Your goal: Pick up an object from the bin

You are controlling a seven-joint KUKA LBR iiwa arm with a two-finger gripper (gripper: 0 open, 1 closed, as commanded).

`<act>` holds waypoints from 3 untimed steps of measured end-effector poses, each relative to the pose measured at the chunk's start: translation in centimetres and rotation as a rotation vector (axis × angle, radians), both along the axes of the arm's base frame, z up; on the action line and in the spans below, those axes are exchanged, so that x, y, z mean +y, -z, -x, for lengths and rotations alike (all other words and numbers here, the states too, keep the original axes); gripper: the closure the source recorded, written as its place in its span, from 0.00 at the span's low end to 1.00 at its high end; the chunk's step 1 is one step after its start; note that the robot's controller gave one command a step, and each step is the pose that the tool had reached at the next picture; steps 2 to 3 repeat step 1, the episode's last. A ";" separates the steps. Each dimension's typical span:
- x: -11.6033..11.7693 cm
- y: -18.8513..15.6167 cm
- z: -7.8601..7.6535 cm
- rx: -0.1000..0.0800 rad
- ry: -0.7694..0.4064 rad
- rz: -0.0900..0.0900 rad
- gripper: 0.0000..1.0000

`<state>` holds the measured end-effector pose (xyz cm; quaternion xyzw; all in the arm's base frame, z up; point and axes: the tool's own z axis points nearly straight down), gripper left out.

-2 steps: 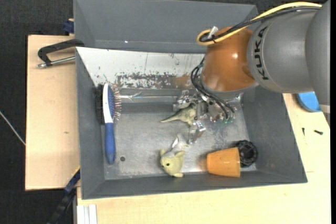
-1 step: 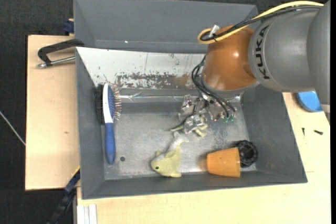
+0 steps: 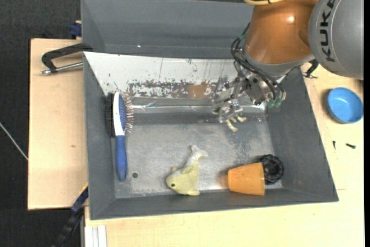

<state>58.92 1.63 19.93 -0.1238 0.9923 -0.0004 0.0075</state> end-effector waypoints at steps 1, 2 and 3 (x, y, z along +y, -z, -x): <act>0.4 -6.0 0.1 0.002 0.010 0.000 1.00; 0.4 -6.0 0.1 0.002 0.010 0.000 1.00; 0.4 -6.0 0.1 0.002 0.010 0.000 1.00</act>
Offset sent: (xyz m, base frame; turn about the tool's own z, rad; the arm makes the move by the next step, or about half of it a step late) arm -0.0032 0.0037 0.0544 0.0103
